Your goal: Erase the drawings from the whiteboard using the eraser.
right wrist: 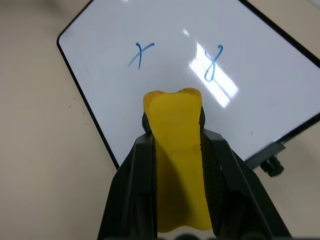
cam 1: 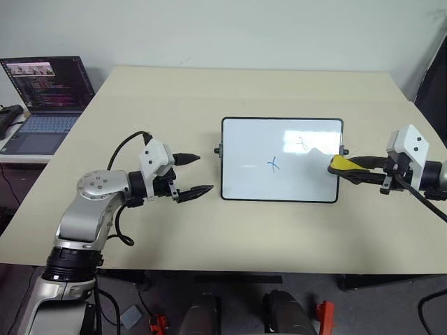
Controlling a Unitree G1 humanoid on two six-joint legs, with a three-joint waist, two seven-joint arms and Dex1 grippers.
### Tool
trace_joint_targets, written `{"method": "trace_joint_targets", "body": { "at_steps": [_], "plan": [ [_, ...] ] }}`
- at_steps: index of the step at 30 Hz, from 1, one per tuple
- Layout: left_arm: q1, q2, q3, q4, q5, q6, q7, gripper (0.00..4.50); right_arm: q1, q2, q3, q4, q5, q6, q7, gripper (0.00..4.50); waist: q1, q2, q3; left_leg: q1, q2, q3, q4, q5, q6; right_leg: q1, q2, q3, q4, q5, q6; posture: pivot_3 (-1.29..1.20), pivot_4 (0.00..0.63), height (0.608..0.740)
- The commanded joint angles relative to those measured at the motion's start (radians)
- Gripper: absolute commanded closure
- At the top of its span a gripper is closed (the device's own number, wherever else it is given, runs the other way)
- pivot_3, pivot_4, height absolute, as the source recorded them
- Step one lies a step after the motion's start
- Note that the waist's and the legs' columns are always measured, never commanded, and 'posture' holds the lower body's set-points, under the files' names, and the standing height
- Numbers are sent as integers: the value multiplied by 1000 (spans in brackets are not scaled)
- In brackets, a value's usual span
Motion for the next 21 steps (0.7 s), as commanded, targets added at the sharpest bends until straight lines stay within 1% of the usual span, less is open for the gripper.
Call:
{"method": "trace_joint_targets", "body": {
  "at_steps": [1,9,21],
  "plan": [
    [-23,23,15,-51,-14,13,-4,0,-7,-45,-44,-30,-2,-27,7,3644,0,0,0,0,0,0,0,0,0,0,0,0,0,0,0,0,150,740],
    [-30,21,9,-77,-9,22,6,0,-28,-65,-25,-5,-1,-43,18,3644,1,0,0,0,0,0,0,0,0,0,0,0,0,0,0,0,150,740],
    [-62,11,-1,-70,6,-5,23,0,-62,-62,-22,-1,-7,-46,11,3644,1,0,0,0,0,0,0,0,0,0,0,0,0,0,0,0,150,740]
  ]
}}
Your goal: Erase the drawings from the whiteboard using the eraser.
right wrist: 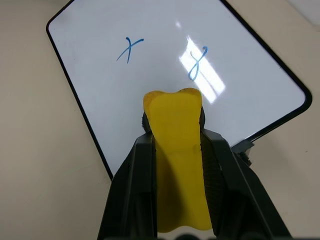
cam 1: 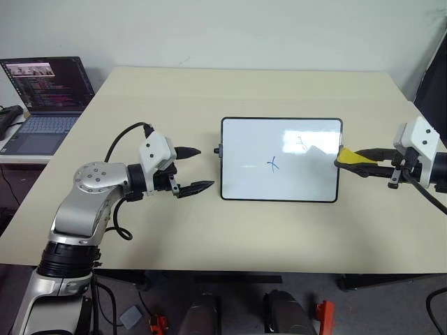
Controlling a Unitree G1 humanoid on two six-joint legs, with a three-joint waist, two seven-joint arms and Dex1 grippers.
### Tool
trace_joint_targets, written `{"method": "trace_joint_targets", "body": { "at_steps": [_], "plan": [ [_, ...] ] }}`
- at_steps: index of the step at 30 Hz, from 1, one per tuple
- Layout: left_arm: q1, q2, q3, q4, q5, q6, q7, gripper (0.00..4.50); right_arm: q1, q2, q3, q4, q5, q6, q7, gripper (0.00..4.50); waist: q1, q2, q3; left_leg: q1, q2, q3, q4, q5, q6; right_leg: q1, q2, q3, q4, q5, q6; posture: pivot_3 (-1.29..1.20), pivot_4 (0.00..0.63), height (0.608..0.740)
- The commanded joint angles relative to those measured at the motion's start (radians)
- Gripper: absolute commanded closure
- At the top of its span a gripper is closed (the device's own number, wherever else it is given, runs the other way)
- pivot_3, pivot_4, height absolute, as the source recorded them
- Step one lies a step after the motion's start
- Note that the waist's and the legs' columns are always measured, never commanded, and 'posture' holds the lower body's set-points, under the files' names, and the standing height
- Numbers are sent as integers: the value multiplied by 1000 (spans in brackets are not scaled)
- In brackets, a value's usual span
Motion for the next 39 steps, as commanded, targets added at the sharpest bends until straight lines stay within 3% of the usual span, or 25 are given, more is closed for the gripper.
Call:
{"method": "trace_joint_targets", "body": {
  "at_steps": [1,36,39],
  "plan": [
    [-28,1,12,-29,0,-25,8,0,-12,-19,-25,-14,5,-13,1,3644,0,0,0,0,0,0,0,0,0,0,0,0,0,0,0,0,150,740],
    [-42,-28,1,-39,-2,-15,24,0,-39,-46,-9,-75,-7,3,13,3644,0,0,0,0,0,0,1,0,0,0,0,0,2,0,0,0,150,740],
    [-43,-29,-1,-33,0,-19,20,0,-97,1,11,-100,5,7,-23,3644,-3,0,0,1,0,1,1,0,0,0,0,1,3,0,0,0,150,740]
  ]
}}
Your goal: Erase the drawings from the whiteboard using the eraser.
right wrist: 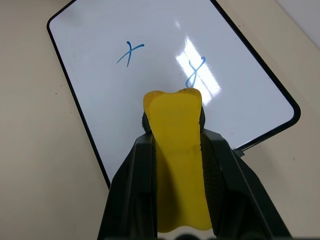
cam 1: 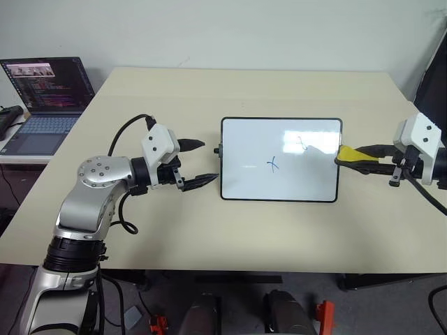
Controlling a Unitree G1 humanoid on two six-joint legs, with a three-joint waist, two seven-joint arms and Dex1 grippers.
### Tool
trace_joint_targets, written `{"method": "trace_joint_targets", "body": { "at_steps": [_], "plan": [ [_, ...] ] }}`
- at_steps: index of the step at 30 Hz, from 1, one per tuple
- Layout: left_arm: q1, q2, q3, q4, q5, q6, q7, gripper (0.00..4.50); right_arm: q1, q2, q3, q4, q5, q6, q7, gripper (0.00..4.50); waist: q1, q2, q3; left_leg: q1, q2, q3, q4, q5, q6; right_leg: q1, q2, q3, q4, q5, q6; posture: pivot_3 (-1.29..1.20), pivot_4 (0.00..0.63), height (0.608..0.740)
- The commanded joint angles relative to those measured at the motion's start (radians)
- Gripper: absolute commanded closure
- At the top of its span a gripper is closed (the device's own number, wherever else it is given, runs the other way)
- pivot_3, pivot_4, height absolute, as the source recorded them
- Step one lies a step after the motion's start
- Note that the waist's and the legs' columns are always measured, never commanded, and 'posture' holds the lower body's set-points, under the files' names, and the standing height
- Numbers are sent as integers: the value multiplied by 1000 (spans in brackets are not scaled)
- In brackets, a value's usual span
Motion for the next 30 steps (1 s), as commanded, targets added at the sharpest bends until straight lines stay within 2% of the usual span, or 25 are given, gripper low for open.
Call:
{"method": "trace_joint_targets", "body": {
  "at_steps": [1,6,9,12,19,30],
  "plan": [
    [-8,-3,0,-28,-3,-19,0,0,-94,48,10,-50,20,-9,-49,3644,-3,0,0,0,0,0,0,0,0,0,0,0,0,0,0,0,150,740],
    [-11,-24,-13,-9,-3,-24,1,0,-209,293,155,-78,-13,-13,-184,3644,-9,0,0,2,0,0,0,0,0,1,1,0,2,0,0,0,150,740],
    [8,-35,-22,-10,0,-28,-2,0,-257,446,253,-49,-88,-30,-290,3644,-12,0,0,2,1,0,0,0,0,0,1,1,2,0,0,0,150,740],
    [23,-31,-30,-13,6,-31,-3,0,-278,528,322,13,-172,-75,-352,3644,-11,0,0,0,0,-1,0,0,0,-1,0,0,2,0,0,0,150,740],
    [34,-19,-23,-26,4,-25,-3,0,-319,517,361,193,-292,-206,-355,3645,3,0,0,-4,-1,-1,2,0,0,-5,0,0,2,0,0,0,150,740],
    [39,-15,-15,-30,-2,-26,2,0,-295,500,398,284,-378,-292,-318,3645,-9,0,0,-3,-1,0,2,0,0,-6,1,1,4,0,0,0,150,740]
  ]
}}
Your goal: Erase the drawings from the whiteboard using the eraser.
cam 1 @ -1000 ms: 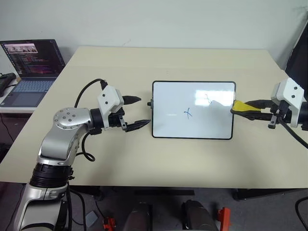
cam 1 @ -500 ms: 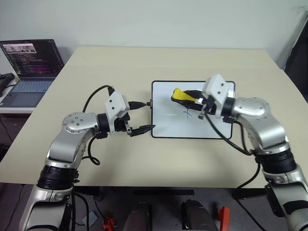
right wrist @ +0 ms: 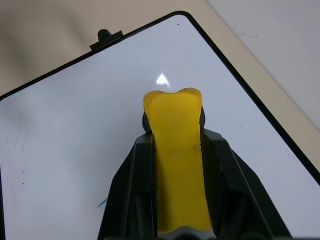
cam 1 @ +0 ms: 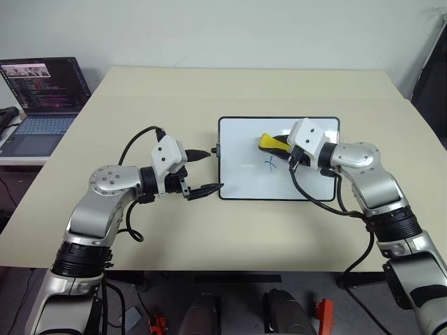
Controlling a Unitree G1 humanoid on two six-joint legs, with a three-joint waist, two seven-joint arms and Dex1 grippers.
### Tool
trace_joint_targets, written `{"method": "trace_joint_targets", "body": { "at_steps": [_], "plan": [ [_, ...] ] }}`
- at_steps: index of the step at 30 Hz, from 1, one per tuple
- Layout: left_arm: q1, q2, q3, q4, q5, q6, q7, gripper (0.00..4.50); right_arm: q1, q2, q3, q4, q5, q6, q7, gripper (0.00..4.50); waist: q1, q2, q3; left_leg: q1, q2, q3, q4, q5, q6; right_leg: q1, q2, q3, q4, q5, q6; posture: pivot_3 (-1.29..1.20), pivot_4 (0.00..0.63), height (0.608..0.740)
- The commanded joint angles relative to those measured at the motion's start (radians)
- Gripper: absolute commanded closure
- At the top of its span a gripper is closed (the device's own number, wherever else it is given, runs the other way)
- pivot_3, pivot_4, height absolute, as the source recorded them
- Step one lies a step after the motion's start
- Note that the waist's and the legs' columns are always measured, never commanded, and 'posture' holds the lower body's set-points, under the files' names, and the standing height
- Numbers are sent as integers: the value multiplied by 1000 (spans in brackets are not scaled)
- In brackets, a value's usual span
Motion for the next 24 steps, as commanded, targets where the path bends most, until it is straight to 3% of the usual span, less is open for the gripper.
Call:
{"method": "trace_joint_targets", "body": {
  "at_steps": [1,12,24],
  "plan": [
    [-3,12,23,-33,-9,-9,2,0,-5,-9,7,21,-36,-42,-1,3645,0,0,0,0,0,0,0,0,0,0,0,0,0,0,0,0,150,740],
    [-10,8,17,-21,-4,-20,-2,0,-1,22,6,172,-80,-119,-44,3645,-9,0,0,5,0,0,1,0,0,5,0,0,2,0,0,0,150,740],
    [-15,10,20,-18,-4,-23,-3,0,160,93,96,198,-85,-148,20,3647,-15,-2,-2,24,0,0,1,0,0,23,2,1,0,0,0,0,150,740]
  ]
}}
